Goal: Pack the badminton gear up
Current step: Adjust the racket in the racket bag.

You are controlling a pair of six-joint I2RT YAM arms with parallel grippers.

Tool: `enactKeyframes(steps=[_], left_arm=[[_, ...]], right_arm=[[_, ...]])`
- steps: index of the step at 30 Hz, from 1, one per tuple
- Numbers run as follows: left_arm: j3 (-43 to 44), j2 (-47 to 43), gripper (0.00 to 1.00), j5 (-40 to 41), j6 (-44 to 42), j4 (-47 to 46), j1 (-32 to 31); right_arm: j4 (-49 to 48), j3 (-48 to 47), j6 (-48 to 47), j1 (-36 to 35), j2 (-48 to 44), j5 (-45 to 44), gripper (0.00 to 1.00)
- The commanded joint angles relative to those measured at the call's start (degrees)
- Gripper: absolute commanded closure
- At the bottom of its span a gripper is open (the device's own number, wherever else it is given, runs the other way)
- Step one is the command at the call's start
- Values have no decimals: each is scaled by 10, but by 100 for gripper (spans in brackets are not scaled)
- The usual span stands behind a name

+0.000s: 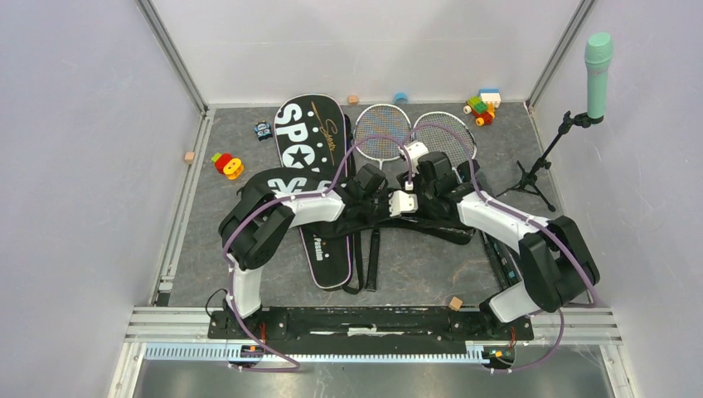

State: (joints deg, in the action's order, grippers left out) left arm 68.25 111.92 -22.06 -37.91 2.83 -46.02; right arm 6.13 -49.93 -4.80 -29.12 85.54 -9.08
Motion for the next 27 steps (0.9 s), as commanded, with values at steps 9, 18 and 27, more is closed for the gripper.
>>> enactKeyframes(steps=[9, 18, 27], left_arm=[[-5, -18, 75, 45, 96, -53, 28], [-36, -40, 75, 35, 103, -65, 54], [-37, -39, 76, 53, 104, -43, 79]], right_arm=[[140, 69, 9, -63, 15, 8, 35], [231, 90, 92, -13, -18, -176, 49], [322, 60, 158, 47, -41, -378, 75]])
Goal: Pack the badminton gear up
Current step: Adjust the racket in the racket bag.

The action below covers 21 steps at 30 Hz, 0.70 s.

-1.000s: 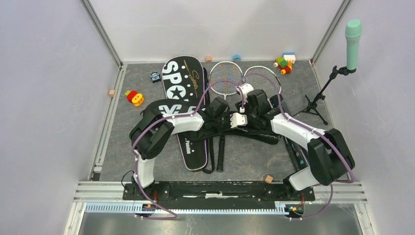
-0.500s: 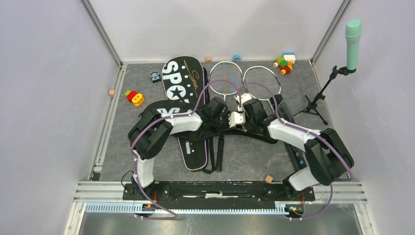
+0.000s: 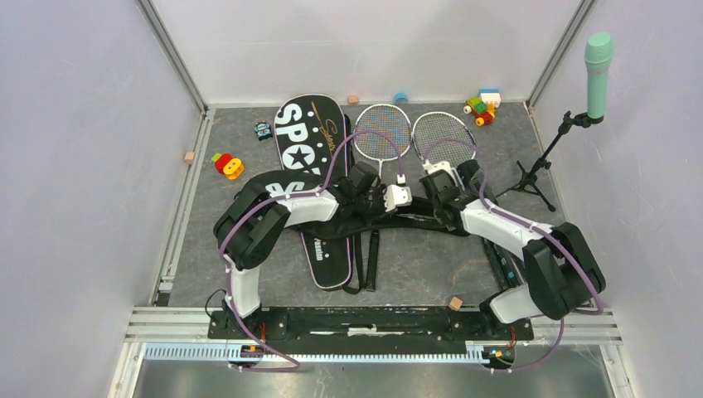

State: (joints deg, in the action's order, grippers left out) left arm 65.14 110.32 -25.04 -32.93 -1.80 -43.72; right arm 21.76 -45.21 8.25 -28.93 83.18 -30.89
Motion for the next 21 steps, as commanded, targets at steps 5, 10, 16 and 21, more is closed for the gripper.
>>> enactKeyframes(steps=[5, 10, 16, 21], left_arm=[[-5, -23, 75, 111, 52, 15, 58], [7, -19, 73, 108, 74, 15, 58], [56, 2, 92, 207, 119, 87, 57], [91, 27, 98, 194, 136, 168, 61]], right_arm=[[215, -11, 45, 57, -57, -221, 100], [143, -16, -23, 59, -131, -15, 100], [215, -66, -28, 59, -155, -19, 100], [281, -49, 27, 73, -188, -200, 100]])
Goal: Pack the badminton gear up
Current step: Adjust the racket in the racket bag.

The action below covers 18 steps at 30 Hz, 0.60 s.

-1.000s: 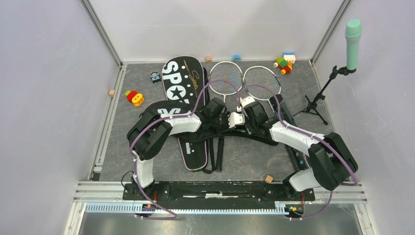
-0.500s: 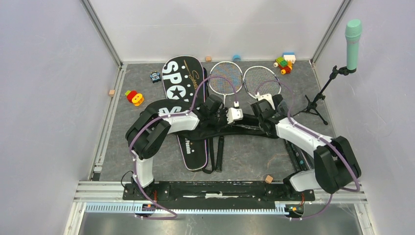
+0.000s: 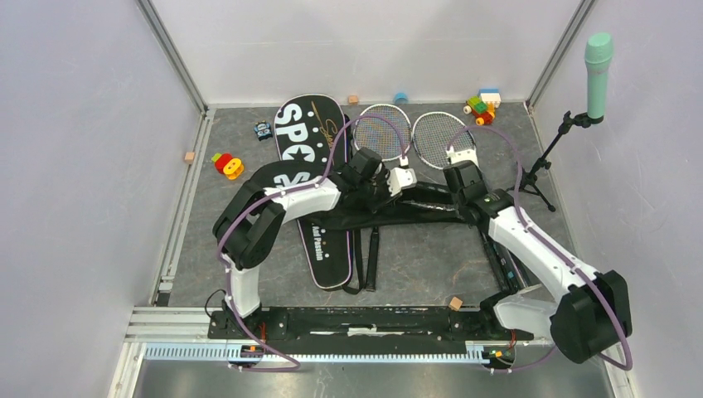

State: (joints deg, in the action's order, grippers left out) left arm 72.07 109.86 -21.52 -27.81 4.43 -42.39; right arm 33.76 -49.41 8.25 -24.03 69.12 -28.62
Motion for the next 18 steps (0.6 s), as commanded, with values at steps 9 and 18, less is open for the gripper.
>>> enactKeyframes(steps=[9, 18], left_arm=[[-13, -37, 98, 109, 39, 177, 38], [-4, -43, 61, 125, 77, 157, 35]], right_arm=[[65, -6, 15, 78, -8, -293, 100], [-265, 114, -5, 78, -46, 309, 43]])
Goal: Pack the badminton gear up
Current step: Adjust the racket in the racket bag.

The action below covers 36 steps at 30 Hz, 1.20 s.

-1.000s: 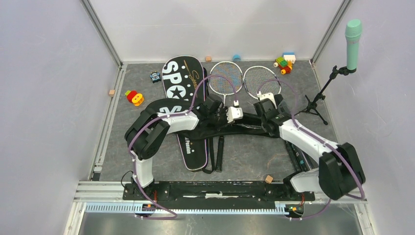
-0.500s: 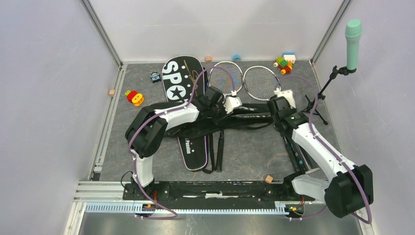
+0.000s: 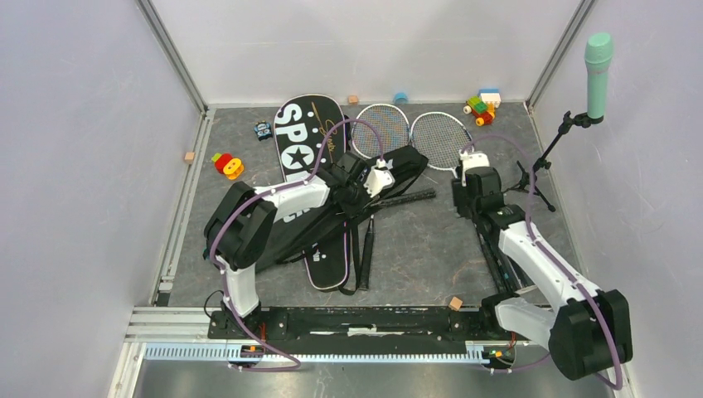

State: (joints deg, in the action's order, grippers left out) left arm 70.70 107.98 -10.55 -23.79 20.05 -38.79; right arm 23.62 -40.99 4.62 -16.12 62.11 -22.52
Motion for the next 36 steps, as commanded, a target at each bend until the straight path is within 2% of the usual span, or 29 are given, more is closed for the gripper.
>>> enactKeyframes(steps=[1, 2, 4, 6, 13, 16, 19, 22, 25, 29, 34, 36], left_arm=[[12, -27, 55, 18, 42, 1, -1], [12, -30, 52, 17, 43, 1, -1], [9, -40, 36, 20, 49, -1, -2], [10, -53, 1, 13, 58, 2, -5], [46, -124, 0, -33, 49, 35, -54], [68, -132, 0, 65, 63, 47, -64], [92, -123, 0, 211, 113, 72, -63], [101, -121, 0, 279, 159, 88, -62], [95, -116, 0, 282, 169, 87, -53], [121, -58, 0, 221, 151, 88, -32], [197, 31, 0, 181, 124, 112, -28], [212, 52, 0, 197, 120, 106, -28]], right_arm=[[-183, 38, 59, -2, 37, 282, 39], [-200, 44, 82, -2, 47, 296, 36], [-249, 64, 139, -1, 59, 312, 34], [-312, 102, 201, -2, 53, 333, 33], [-502, 222, 346, -1, 29, 313, 30], [-543, 248, 385, -1, 42, 300, 29], [-556, 252, 383, -1, 48, 295, 26], [-579, 251, 392, -1, 70, 289, 24], [-625, 262, 465, -2, 117, 283, 24], [-787, 287, 569, -1, 199, 283, 24], [-861, 254, 616, -2, 298, 273, 27], [-870, 243, 637, -2, 327, 260, 28]])
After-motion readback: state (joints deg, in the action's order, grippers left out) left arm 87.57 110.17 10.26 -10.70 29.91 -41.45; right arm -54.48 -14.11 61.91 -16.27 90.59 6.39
